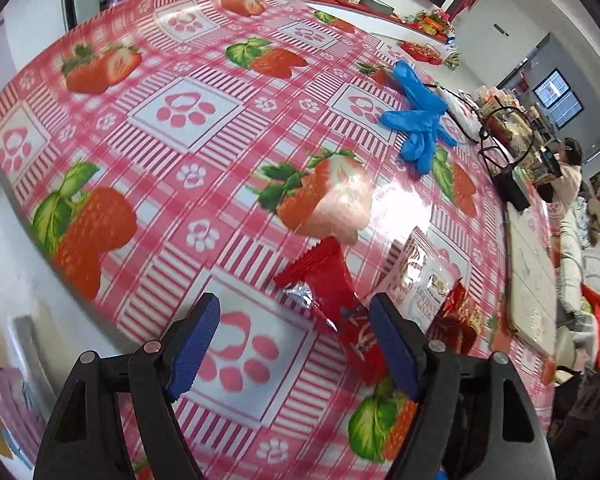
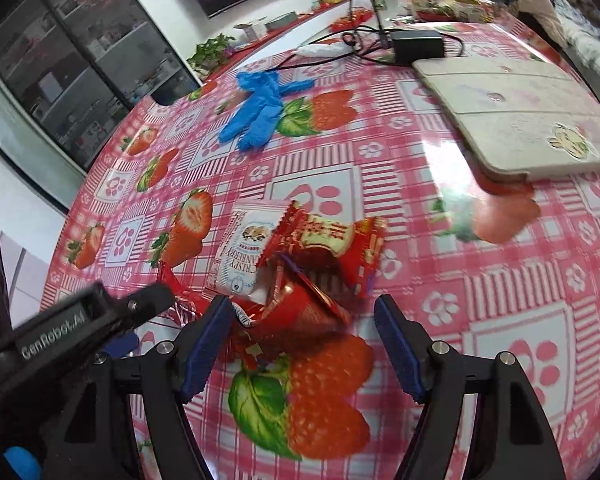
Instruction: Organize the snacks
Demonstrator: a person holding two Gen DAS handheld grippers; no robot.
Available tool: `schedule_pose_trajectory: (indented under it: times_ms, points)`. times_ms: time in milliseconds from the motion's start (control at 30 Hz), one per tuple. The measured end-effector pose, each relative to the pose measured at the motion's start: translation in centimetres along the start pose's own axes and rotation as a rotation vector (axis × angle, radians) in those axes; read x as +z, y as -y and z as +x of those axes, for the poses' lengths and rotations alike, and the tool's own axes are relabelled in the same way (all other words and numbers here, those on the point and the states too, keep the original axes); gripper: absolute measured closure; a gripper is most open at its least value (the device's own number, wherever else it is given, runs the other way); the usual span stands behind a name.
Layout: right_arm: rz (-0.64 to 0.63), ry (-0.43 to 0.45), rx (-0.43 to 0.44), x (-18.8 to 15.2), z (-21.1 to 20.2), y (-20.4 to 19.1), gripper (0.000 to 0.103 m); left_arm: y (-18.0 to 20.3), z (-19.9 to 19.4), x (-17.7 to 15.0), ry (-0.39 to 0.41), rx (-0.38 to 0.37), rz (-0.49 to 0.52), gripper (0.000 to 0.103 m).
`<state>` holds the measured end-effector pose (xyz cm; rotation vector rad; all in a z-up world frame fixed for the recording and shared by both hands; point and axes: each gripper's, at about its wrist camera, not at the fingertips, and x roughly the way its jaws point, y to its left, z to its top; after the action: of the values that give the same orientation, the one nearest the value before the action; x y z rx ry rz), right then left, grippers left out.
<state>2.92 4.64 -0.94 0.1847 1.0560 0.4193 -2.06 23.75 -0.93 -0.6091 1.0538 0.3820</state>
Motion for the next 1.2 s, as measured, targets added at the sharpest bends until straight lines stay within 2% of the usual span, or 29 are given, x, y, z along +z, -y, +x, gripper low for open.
schedule_pose_trajectory:
  times_ms: [33, 67, 133, 167, 200, 233, 300, 367, 400, 467, 667, 800, 867, 900, 933, 967, 1000, 1133, 1200]
  points:
    - [-0.024, 0.004, -0.012, 0.0, 0.3, -0.4, 0.034, 0.3, 0.2, 0.0, 0.009, 0.009, 0.012, 0.023]
    - [-0.046, 0.006, -0.019, 0.0, 0.4, -0.7, 0.054, 0.7, 0.5, 0.0, 0.015, 0.02, 0.031, 0.023]
    - [-0.094, 0.0, -0.016, -0.3, 0.6, -1.2, 0.059, 1.4, 0.8, -0.3, 0.036, 0.062, 0.091, 0.023]
    - [-0.107, -0.001, -0.016, -0.5, 0.6, -1.3, 0.06, 1.7, 0.9, -0.4, 0.042, 0.077, 0.115, 0.024]
    - [-0.117, -0.001, -0.012, -0.6, 0.5, -1.3, 0.06, 2.0, 1.0, -0.7, 0.053, 0.097, 0.15, 0.03]
    - [-0.121, -0.003, -0.009, -0.8, 0.3, -1.1, 0.06, 2.3, 0.8, -1.0, 0.063, 0.099, 0.175, 0.043]
    - [-0.131, -0.008, -0.008, -1.3, -0.2, -0.6, 0.06, 2.7, 0.5, -1.8, 0.079, 0.103, 0.249, 0.056]
    - [-0.14, -0.009, -0.015, -2.1, -1.0, 0.1, 0.06, 3.0, 0.3, -3.0, 0.07, 0.084, 0.302, 0.073]
    - [-0.143, -0.012, -0.019, -2.6, -1.6, 0.6, 0.06, 3.2, 0.0, -4.2, 0.066, 0.083, 0.352, 0.077]
    - [-0.149, -0.02, -0.025, -3.7, -2.9, 1.6, 0.06, 3.2, -0.7, -6.2, 0.077, 0.102, 0.418, 0.077]
    - [-0.134, -0.025, -0.081, -8.4, -7.7, 5.6, 0.061, 0.2, -4.9, -14.4, 0.113, 0.044, 0.532, 0.077]
    - [-0.121, -0.015, -0.164, -11.5, -10.9, 8.4, 0.061, -1.6, -6.9, -17.1, 0.118, -0.026, 0.542, 0.076]
    - [-0.123, -0.003, -0.189, -13.1, -12.4, 9.5, 0.06, -2.0, -7.4, -17.8, 0.133, -0.032, 0.553, 0.06]
    - [-0.13, 0.004, -0.187, -13.7, -12.8, 9.9, 0.059, -2.2, -7.6, -17.9, 0.158, -0.01, 0.56, 0.038]
    - [-0.134, 0.012, -0.187, -14.1, -13.3, 10.2, 0.046, -2.3, -7.9, -18.0, 0.184, 0.009, 0.559, 0.024]
    - [-0.131, 0.023, -0.202, -14.7, -13.8, 10.7, 0.02, -2.5, -8.3, -18.0, 0.227, 0.022, 0.556, 0.022]
    - [-0.124, 0.031, -0.217, -15.0, -14.0, 11.0, 0.012, -2.6, -8.5, -18.0, 0.253, 0.021, 0.564, 0.022]
    - [-0.098, 0.046, -0.214, -15.6, -14.5, 11.6, 0.011, -2.1, -7.7, -18.1, 0.257, 0.082, 0.628, 0.021]
    - [-0.098, 0.057, -0.216, -15.6, -14.4, 11.3, 0.011, -2.1, -7.6, -17.9, 0.254, 0.077, 0.625, 0.021]
